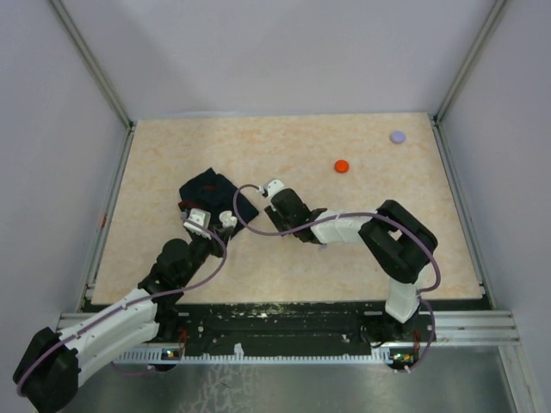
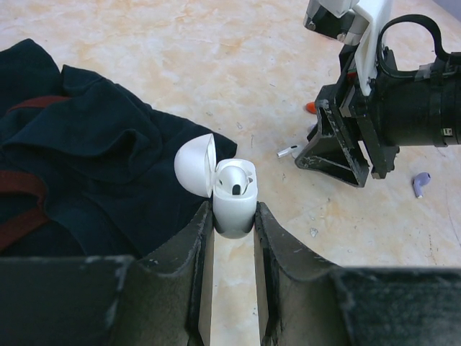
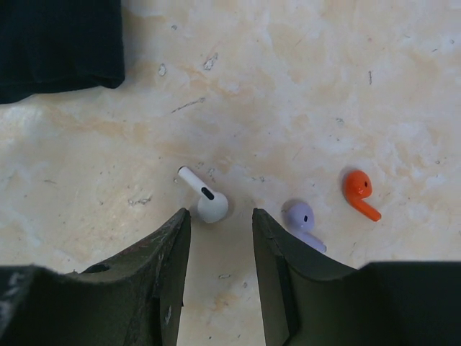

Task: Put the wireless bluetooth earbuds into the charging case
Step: Pick up the earbud from the center of the board.

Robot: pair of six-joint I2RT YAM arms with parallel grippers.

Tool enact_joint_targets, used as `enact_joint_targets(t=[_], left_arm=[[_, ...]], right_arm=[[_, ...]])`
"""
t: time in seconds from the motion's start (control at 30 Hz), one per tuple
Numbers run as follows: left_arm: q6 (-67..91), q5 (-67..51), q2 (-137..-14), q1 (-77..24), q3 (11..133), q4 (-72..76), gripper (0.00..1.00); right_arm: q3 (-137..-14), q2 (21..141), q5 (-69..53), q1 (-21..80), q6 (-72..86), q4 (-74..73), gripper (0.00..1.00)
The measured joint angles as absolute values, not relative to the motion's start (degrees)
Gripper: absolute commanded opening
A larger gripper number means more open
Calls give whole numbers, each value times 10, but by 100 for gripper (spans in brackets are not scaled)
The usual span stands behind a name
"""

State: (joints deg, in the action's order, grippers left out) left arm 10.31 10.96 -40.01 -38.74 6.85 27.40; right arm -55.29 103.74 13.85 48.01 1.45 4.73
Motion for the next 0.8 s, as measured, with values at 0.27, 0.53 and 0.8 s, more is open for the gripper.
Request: enact_joint_targets(t=[0.27, 0.53, 0.8], left_arm=[[103, 110, -404, -387, 69, 274, 0], [103, 110, -404, -387, 69, 274, 0], [103, 109, -404, -387, 69, 274, 0]], right_arm=[[-563, 1049, 155, 458, 8, 56, 40], [-572, 1051, 169, 438, 1, 47, 40], [-575, 1038, 143, 437, 4, 17, 40]])
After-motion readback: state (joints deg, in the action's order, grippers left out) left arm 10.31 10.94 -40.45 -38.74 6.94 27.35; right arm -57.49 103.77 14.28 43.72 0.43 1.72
